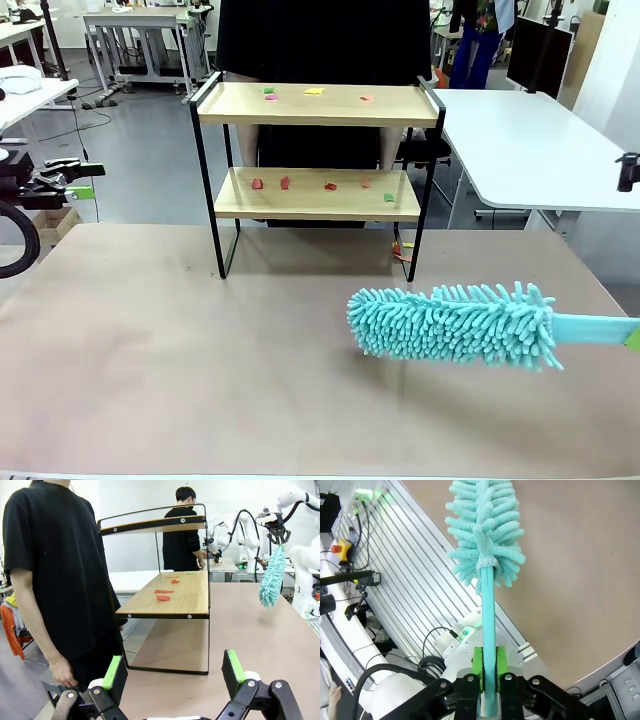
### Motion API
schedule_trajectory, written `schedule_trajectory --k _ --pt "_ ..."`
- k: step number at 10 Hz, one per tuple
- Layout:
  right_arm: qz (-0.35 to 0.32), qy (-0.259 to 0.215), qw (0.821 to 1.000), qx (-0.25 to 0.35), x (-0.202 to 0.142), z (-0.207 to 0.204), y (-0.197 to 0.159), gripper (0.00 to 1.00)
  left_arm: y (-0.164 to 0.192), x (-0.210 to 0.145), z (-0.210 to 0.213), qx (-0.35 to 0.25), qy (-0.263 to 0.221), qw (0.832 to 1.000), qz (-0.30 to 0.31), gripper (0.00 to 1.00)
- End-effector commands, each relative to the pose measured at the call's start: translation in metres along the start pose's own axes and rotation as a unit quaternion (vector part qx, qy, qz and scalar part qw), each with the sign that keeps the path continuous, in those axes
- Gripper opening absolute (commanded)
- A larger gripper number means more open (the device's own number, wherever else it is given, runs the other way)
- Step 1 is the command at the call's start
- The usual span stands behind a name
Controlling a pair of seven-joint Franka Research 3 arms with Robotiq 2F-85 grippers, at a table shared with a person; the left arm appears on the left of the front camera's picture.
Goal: Clean the shelf.
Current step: Clean the specific section of the Shelf indicated by the human with the Duster.
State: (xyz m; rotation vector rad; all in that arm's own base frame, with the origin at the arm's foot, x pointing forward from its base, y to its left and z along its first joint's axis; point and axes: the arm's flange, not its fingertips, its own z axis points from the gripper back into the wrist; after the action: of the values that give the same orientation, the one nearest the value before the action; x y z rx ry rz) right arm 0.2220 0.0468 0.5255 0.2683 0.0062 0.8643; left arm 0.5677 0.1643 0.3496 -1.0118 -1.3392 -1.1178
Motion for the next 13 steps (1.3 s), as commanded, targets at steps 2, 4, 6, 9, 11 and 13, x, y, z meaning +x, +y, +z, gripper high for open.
schedule_trajectory --k 2,4,6,9,11,13 --pt "-0.001 -0.001 1.000 -0.004 0.0027 0.0000 -0.0008 0.13 -0.0013 0.0013 -0.0003 -0.002 0.003 1.000 -0.002 1.00" --pt "-0.001 -0.001 1.000 -0.004 0.0027 0.0000 -0.0008 0.13 -0.0013 0.0013 -0.0003 -0.002 0.003 1.000 -0.002 1.00" --pt "-0.001 -0.001 1.000 -0.004 0.0027 0.0000 -0.0008 0.13 -0.0013 0.0013 -0.0003 -0.002 0.003 1.000 -0.002 1.00" --pt "-0.001 -0.001 1.000 -0.004 0.0027 0.0000 -0.0008 0.13 -0.0013 0.0013 -0.0003 -0.002 0.003 1.000 -0.002 1.00" --pt "-0.001 -0.001 1.000 -0.004 0.0027 0.0000 -0.0008 0.13 -0.0013 0.0013 -0.0003 -0.002 0.003 1.000 -0.002 1.00" --pt "-0.001 -0.001 1.000 -0.004 0.0027 0.0000 -0.0008 0.13 -0.0013 0.0013 -0.0003 -0.002 0.003 1.000 -0.002 1.00"
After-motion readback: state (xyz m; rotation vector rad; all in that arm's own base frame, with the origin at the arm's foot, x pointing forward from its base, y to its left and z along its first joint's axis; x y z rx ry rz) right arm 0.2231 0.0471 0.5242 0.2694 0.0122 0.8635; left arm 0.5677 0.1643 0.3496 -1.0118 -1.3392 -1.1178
